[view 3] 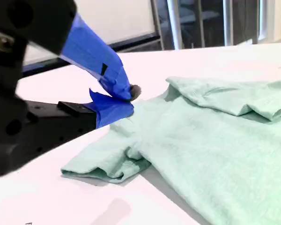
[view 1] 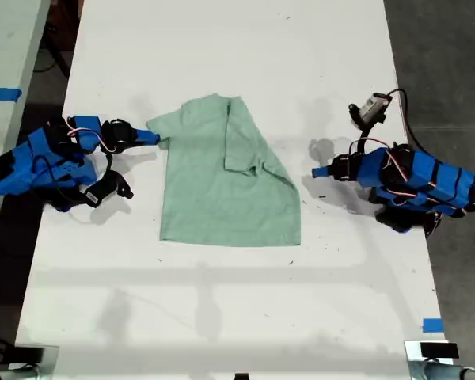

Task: Fold t shirt

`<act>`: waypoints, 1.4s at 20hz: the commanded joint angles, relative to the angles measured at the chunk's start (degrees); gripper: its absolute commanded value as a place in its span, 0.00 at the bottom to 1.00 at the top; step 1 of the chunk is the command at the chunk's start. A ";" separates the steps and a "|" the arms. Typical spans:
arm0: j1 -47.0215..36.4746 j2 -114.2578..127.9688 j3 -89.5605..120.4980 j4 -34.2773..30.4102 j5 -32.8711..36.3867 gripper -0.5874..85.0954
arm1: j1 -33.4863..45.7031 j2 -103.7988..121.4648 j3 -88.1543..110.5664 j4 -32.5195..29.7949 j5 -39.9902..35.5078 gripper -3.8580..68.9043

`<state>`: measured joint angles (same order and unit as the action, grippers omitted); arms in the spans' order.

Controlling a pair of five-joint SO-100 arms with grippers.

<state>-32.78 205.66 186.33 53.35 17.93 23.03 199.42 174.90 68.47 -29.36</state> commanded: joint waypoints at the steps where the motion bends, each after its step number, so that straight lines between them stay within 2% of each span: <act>1: 1.32 0.44 2.29 -0.35 0.44 0.00 | 0.35 0.97 3.52 1.23 4.04 0.07; 8: 1.67 0.44 2.29 -0.70 0.70 0.00 | 0.70 0.97 3.52 2.81 7.21 0.07; 28: 1.58 0.44 2.29 -0.88 0.53 0.00 | 0.26 0.97 3.52 4.13 9.49 0.07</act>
<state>-31.82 205.66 186.33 53.35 18.28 23.03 199.42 174.90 71.46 -20.65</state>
